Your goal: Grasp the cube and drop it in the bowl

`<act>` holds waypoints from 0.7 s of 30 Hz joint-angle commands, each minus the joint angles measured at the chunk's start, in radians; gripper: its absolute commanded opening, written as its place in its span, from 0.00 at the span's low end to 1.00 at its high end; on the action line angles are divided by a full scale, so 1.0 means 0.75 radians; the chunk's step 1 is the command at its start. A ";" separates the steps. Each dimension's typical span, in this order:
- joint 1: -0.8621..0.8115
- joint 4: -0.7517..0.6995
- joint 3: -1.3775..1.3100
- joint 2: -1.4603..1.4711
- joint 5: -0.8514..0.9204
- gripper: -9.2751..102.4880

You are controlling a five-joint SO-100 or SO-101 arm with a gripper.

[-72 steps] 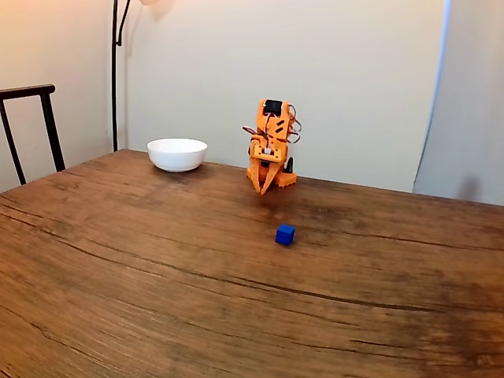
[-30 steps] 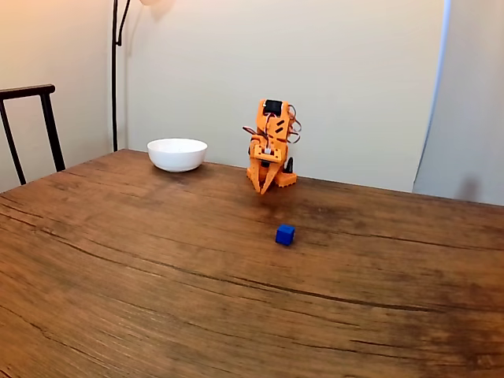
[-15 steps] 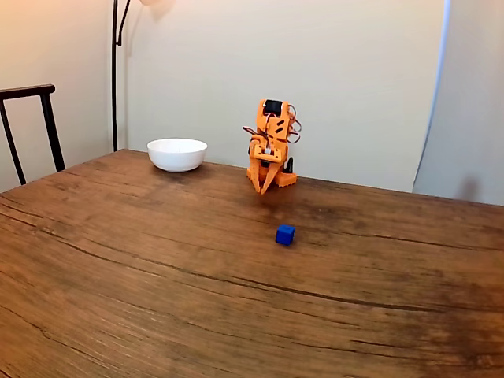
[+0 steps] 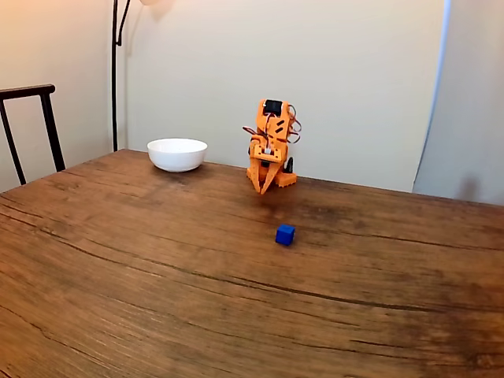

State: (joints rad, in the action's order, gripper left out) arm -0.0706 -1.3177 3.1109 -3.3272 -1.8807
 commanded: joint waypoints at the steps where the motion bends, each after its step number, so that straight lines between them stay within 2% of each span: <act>1: -0.004 -0.061 0.002 0.012 0.014 0.08; 8: 0.022 -0.010 -0.008 0.010 0.018 0.08; 12: 0.157 0.180 -0.018 0.010 0.018 0.08; 21: 0.213 0.638 -0.004 0.010 0.020 0.08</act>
State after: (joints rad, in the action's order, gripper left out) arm 0.0813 -0.9357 3.1170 -3.3149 -1.8730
